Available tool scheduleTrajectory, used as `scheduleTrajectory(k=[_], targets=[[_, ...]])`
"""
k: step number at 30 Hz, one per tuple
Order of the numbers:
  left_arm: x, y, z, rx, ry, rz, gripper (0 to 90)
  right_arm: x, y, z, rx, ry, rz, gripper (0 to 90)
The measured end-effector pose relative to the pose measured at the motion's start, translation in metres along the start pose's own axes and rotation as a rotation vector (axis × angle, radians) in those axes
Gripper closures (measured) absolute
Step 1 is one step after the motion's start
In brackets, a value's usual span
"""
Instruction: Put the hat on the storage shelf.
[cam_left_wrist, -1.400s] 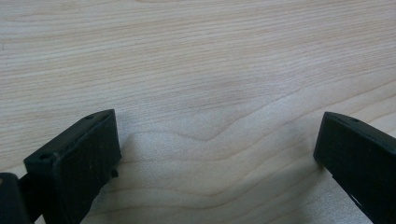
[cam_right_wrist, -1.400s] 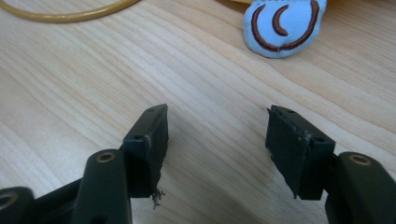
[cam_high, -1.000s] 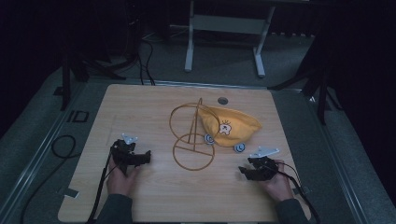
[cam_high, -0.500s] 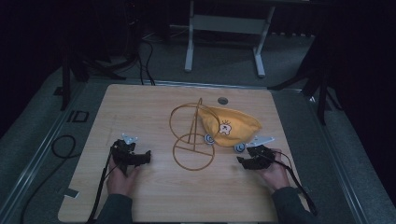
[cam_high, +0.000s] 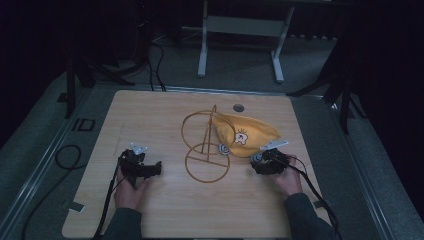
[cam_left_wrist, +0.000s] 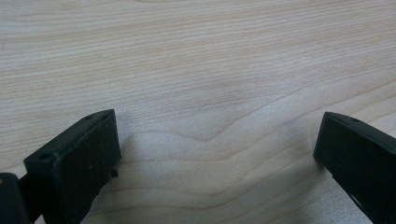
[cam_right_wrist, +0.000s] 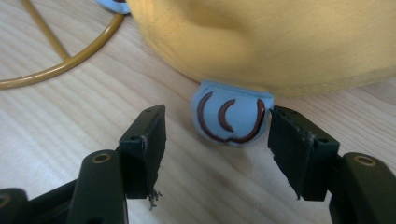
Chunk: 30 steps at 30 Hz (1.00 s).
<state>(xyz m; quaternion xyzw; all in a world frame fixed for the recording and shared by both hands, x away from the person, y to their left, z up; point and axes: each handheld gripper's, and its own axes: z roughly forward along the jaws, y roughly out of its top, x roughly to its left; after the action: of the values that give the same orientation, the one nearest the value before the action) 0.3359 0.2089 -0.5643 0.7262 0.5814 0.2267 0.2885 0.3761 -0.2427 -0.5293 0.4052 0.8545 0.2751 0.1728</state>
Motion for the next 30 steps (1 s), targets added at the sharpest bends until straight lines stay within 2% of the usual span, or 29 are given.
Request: scheduleTrajectory(k=[9,18,25,30], targets=[[0.000,0.000,0.000,0.001,0.000,0.002,0.4,-0.005,0.003,0.013,0.024,-0.012,0.031,35.8],[0.000,0.000,0.000,0.000,0.000,0.000,0.3,-0.006,0.003,0.018,0.014,-0.006,0.068,38.1],[0.000,0.000,0.000,0.000,0.000,0.000,0.4,-0.006,0.003,0.020,0.002,0.008,0.098,43.3],[0.000,0.000,0.000,0.000,0.000,0.000,0.4,-0.004,0.003,0.018,-0.002,0.019,0.078,53.0]])
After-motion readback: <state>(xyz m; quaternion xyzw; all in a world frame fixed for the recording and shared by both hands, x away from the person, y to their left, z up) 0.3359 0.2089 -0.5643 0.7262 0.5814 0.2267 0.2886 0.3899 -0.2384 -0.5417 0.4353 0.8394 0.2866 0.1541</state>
